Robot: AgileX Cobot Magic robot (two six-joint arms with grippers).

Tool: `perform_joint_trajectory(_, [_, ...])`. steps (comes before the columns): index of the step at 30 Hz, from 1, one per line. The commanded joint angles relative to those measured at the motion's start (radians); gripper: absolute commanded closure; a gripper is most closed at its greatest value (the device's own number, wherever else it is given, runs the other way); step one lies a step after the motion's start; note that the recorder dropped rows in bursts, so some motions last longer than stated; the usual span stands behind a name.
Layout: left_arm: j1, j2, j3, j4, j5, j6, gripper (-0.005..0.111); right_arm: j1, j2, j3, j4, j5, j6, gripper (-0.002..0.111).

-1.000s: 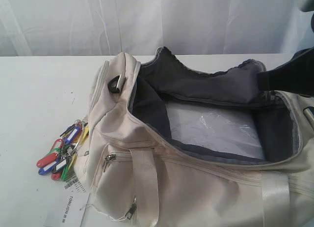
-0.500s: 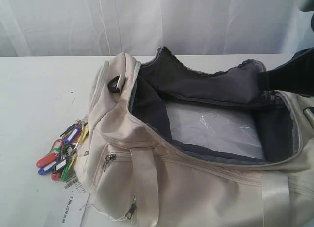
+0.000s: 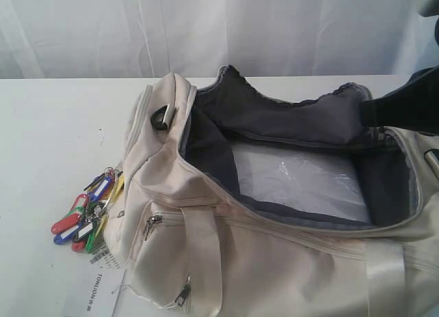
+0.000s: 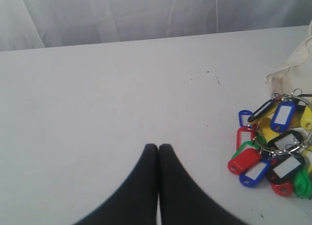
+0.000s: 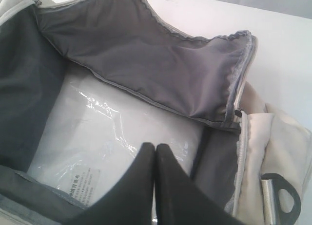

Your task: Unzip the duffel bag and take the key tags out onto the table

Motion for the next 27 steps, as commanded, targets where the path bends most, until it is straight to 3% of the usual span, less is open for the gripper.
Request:
perform_joint_trajectory(1, [0.005, -0.005, 0.003, 0.099, -0.001, -0.006, 0.107, 0.0, -0.006, -0.004, -0.001, -0.003, -0.011, 0.108])
perform_joint_trajectory(7, [0.005, -0.005, 0.003, 0.117, -0.001, -0.006, 0.107, 0.0, -0.006, -0.004, -0.001, -0.003, -0.011, 0.108])
perform_joint_trajectory(12, [0.005, -0.005, 0.003, -0.073, -0.001, -0.006, 0.107, 0.0, -0.006, -0.004, -0.001, -0.003, -0.011, 0.108])
perform_joint_trajectory(25, [0.005, -0.005, 0.003, -0.073, 0.0, -0.006, 0.107, 0.0, -0.006, -0.004, -0.001, -0.003, -0.011, 0.108])
perform_joint_trajectory(27, [0.005, -0.005, 0.003, -0.073, 0.071, -0.006, 0.107, 0.0, -0.006, -0.004, -0.001, -0.003, -0.011, 0.108])
